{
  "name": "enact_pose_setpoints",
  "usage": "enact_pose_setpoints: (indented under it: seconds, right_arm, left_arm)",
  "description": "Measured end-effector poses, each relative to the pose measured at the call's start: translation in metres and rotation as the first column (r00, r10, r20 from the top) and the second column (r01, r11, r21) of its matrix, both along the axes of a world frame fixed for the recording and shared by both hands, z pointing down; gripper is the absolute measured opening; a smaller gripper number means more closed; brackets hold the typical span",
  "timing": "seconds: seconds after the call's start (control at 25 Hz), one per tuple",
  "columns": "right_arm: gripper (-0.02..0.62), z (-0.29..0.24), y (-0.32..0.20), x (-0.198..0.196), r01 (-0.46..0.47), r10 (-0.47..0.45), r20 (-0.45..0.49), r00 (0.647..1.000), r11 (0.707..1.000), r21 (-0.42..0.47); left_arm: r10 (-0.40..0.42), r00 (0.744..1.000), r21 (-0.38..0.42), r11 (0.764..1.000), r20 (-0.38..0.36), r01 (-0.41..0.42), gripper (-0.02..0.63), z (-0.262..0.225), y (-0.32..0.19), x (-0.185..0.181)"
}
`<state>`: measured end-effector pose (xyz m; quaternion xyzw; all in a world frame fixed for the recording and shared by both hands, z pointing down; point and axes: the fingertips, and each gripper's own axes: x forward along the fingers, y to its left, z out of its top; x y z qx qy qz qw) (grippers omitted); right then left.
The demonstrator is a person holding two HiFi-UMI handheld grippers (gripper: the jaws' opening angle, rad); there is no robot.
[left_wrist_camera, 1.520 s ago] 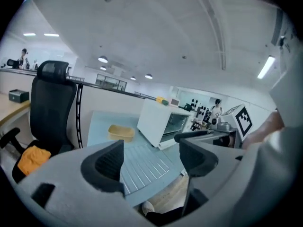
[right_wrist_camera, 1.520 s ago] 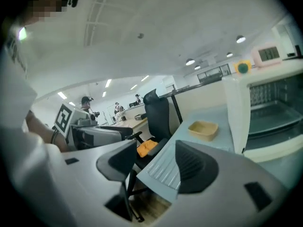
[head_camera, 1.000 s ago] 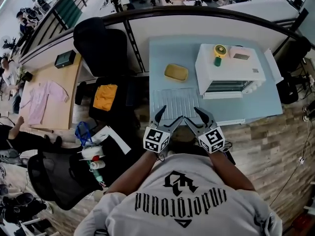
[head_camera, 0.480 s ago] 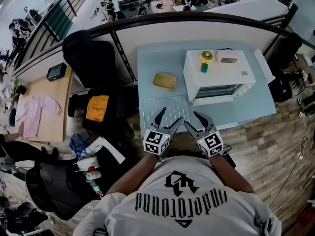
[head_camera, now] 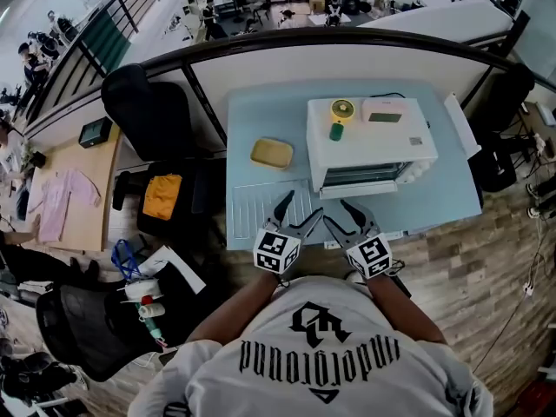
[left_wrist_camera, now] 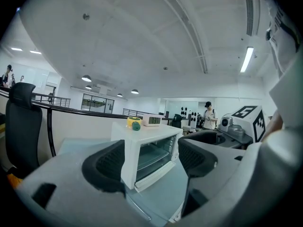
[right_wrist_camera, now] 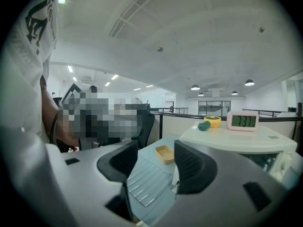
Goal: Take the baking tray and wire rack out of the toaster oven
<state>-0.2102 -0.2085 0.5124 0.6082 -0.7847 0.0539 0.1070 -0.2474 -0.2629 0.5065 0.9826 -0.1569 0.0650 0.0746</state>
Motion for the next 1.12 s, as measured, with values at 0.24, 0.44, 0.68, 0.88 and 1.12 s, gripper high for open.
enact_pose_setpoints:
  seconds: [0.24, 0.44, 0.68, 0.88, 1.12]
  right_arm:
    - [0.225, 0.001, 0.018, 0.059, 0.025, -0.025, 0.024, 0.999, 1.0, -0.003]
    - [0.224, 0.003, 0.042, 0.104, 0.05, -0.05, 0.043, 0.998, 0.999, -0.004]
    - [0.224, 0.003, 0.07, 0.15, 0.073, -0.073, 0.058, 0.996, 0.997, -0.002]
    - [0.224, 0.007, 0.098, 0.176, 0.097, -0.096, 0.069, 0.993, 0.995, -0.006]
    - [0.224, 0.012, 0.122, 0.196, 0.105, -0.104, 0.098, 0.99, 0.994, -0.009]
  left_arm:
    - [-0.028, 1.0, 0.002, 1.0, 0.011, 0.028, 0.364, 0.0, 0.022, 0.056]
    - [-0.055, 0.998, -0.012, 0.998, 0.024, 0.056, 0.362, 0.006, 0.047, 0.098]
    - [-0.085, 0.996, -0.032, 0.996, 0.037, 0.086, 0.364, 0.013, 0.078, 0.139]
    - [-0.114, 0.993, -0.028, 0.993, 0.033, 0.115, 0.364, 0.013, 0.104, 0.165]
    - [-0.141, 0.989, -0.035, 0.989, 0.054, 0.143, 0.364, 0.021, 0.123, 0.177]
